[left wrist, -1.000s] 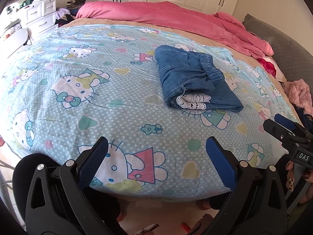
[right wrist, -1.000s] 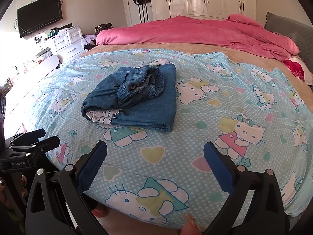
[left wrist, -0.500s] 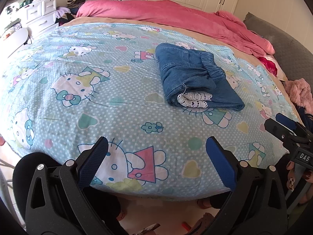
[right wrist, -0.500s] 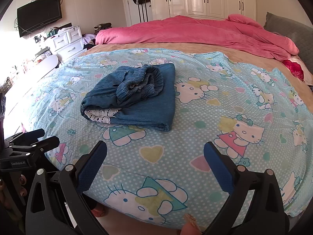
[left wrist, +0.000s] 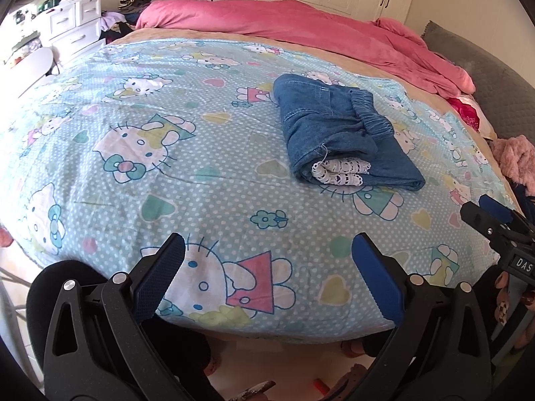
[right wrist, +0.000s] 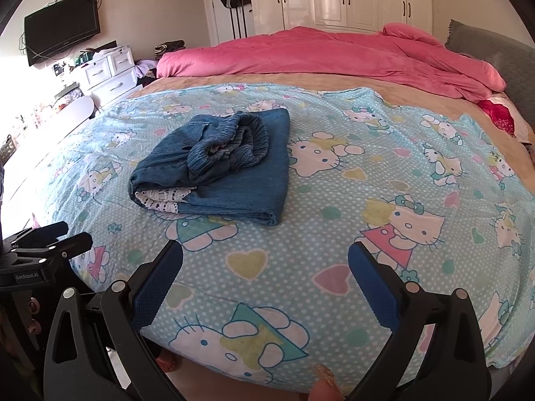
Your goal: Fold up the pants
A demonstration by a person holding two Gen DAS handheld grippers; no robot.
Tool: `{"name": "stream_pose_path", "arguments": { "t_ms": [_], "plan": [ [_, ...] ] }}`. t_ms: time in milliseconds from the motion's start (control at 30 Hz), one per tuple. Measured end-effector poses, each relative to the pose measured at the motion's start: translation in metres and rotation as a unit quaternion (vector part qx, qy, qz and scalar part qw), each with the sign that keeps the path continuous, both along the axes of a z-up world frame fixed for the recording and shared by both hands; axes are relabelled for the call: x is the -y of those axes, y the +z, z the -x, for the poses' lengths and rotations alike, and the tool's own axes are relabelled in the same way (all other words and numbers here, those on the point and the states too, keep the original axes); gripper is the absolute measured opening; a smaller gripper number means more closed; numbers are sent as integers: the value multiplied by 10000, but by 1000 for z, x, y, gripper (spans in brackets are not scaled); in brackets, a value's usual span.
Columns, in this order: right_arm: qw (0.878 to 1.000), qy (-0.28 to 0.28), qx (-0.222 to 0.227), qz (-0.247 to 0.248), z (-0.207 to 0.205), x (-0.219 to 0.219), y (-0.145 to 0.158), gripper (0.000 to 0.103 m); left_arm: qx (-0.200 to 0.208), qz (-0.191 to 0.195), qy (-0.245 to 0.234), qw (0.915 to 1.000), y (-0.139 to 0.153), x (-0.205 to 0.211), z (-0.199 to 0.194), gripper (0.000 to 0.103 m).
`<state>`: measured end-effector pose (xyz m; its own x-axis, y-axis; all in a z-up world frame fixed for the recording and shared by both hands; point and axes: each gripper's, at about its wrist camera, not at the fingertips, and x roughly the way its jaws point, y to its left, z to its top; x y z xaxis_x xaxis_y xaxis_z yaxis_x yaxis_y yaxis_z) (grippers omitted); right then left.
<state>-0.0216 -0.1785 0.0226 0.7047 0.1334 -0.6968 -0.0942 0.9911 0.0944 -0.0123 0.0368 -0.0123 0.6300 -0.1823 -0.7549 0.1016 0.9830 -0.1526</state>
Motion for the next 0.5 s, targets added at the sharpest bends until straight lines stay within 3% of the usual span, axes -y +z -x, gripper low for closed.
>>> {"name": "stream_pose_path", "arguments": {
  "t_ms": [233, 333, 500],
  "plan": [
    [9998, -186, -17, 12, -5, 18, 1, 99, -116, 17, 196, 9997, 0, -12, -8, 94],
    [9994, -349, -29, 19, -12, 36, 3, 99, -174, 224, 239, 9993, 0, -27, -19, 94],
    [9937, -1118, 8, 92, -27, 110, 8, 99, -701, 102, 956, 9929, -6, -87, -82, 94]
  ]
}}
